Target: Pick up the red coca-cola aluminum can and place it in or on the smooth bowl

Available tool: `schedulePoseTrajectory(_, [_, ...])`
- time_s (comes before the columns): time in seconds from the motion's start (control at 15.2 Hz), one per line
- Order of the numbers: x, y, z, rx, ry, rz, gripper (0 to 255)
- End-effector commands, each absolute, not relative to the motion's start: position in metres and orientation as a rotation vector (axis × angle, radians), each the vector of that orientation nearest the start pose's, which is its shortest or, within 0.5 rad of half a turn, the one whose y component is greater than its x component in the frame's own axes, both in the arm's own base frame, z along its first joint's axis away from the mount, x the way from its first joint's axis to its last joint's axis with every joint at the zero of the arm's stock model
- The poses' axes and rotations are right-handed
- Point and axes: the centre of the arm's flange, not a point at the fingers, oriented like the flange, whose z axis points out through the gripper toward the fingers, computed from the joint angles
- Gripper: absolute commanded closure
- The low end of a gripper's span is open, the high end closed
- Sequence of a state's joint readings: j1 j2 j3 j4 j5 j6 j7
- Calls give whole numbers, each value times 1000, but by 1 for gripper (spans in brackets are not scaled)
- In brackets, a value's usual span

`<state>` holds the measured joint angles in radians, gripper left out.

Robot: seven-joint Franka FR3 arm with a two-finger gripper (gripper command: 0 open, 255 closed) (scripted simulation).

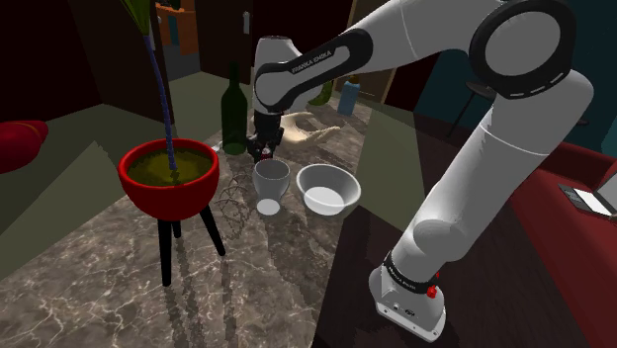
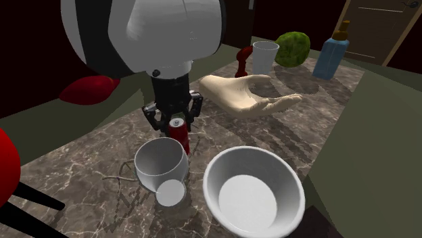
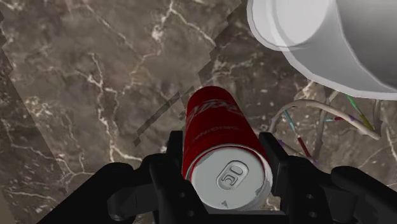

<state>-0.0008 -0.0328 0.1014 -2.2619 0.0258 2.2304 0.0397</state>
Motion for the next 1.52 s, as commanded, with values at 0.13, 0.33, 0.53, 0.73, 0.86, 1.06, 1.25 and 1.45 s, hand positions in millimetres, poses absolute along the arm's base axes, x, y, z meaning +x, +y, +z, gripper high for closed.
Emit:
schedulePoseTrajectory(0.13, [512,52,397,-3124,-70,0,255])
schedulePoseTrajectory(0.33, [512,52,412,-3124,-70,0,255])
schedulePoseTrajectory(0.53, [512,52,428,-3124,-70,0,255])
schedulePoseTrajectory(0.73, [512,52,444,-3124,-70,0,255])
schedulePoseTrajectory(0.86, [512,52,455,-3124,-70,0,255])
schedulePoseTrajectory(1.06, [512,52,471,-3124,-70,0,255])
schedulePoseTrajectory(1.25, [512,52,486,-3124,-70,0,255])
schedulePoseTrajectory(1.45, [512,52,502,-3124,-70,0,255])
